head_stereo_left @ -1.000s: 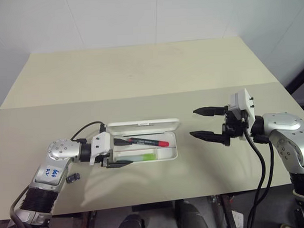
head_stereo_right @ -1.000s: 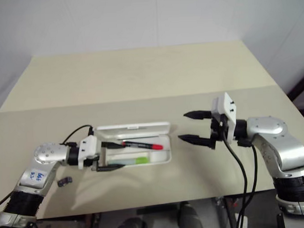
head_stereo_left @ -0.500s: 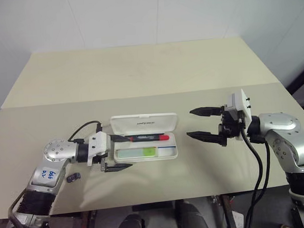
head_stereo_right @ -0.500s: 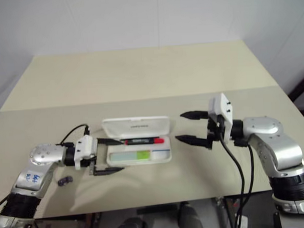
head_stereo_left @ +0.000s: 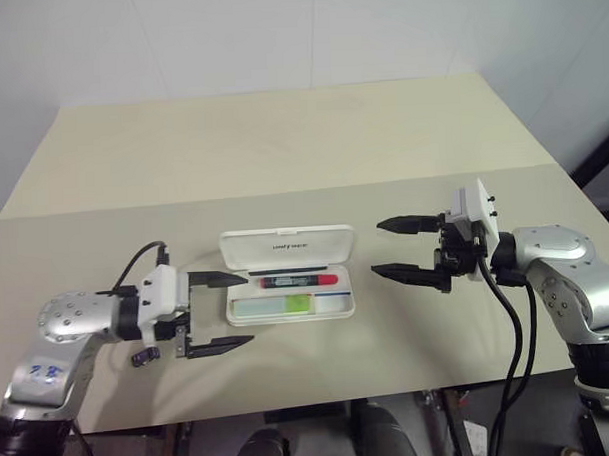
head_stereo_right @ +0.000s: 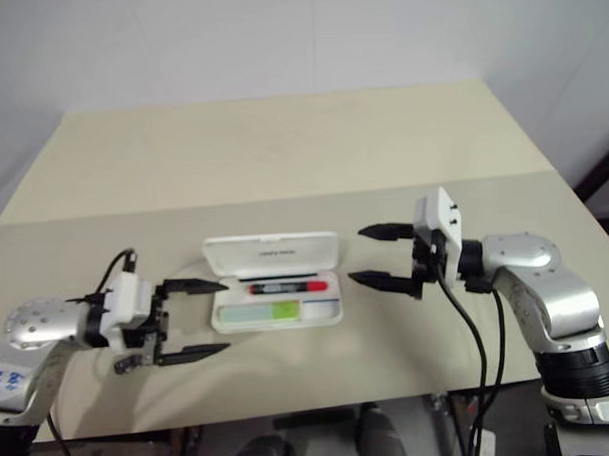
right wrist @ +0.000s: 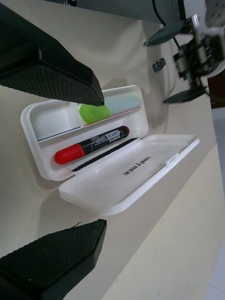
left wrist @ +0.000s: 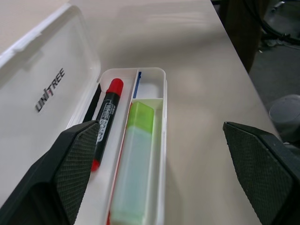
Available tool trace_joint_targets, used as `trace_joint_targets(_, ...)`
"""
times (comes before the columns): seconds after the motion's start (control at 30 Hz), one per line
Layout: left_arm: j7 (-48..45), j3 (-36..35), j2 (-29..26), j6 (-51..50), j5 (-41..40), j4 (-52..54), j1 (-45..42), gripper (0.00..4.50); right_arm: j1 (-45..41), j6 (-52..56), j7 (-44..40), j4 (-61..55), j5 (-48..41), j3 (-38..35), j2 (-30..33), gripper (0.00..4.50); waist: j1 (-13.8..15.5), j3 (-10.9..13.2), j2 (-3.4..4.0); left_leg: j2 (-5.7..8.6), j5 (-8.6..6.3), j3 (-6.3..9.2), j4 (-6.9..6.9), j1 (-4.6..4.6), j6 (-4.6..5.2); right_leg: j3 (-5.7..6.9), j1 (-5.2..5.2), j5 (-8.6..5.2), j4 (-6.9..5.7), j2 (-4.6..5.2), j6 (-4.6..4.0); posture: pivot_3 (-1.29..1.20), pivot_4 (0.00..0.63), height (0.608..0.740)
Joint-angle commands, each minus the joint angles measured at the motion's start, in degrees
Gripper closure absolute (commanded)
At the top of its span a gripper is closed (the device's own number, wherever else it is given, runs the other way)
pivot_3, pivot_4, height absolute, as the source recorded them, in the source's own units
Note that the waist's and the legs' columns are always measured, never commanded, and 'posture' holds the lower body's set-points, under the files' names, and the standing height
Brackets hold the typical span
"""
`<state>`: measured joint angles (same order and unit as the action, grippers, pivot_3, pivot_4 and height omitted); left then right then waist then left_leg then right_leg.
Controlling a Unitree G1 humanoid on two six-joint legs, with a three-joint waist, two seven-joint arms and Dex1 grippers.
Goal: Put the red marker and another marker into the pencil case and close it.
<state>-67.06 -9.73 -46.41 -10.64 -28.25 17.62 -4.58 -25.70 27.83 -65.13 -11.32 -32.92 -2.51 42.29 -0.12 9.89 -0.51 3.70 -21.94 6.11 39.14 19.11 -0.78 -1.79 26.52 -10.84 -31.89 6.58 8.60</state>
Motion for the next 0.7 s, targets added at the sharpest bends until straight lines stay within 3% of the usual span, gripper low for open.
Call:
trace_joint_targets(0.03, 1.7, -5.0, -1.5, -2.7, -3.3, 5.3, 3.6, 0.03, -1.6, -1.1, -0.7, -0.1, -0.2, 0.0, -0.5, 0.41, 0.1, 0.0, 0.0, 0.0, 0.0, 0.0, 0.0, 0.0, 0.0, 0.0, 0.0, 0.0, 0.0, 0.0, -0.01, 0.0, 0.15, 0.74)
trace_joint_targets(0.37, 5.8, -23.0, 2.4, -1.2, -2.3, 8.4, 24.1, 0.03, -6.6, -2.6, -4.7, -0.8, -0.5, 3.5, -3.1, 0.41, -0.1, 0.0, 0.0, -0.16, -0.05, -0.13, -0.02, -0.04, -0.02, -0.02, 0.01, 0.02, 0.04, -0.09, -0.06, 0.0, 0.15, 0.74)
trace_joint_targets(0.7, 4.1, -28.4, 5.3, 8.5, 2.8, 2.8, 35.2, 0.03, -8.9, -2.9, -6.3, 1.6, 0.1, 4.7, -4.0, 0.41, 0.0, 0.0, -0.04, -0.19, -0.1, -0.15, -0.02, -0.04, 0.01, 0.01, -0.03, 0.04, 0.12, -0.12, -0.1, 0.0, 0.15, 0.74)
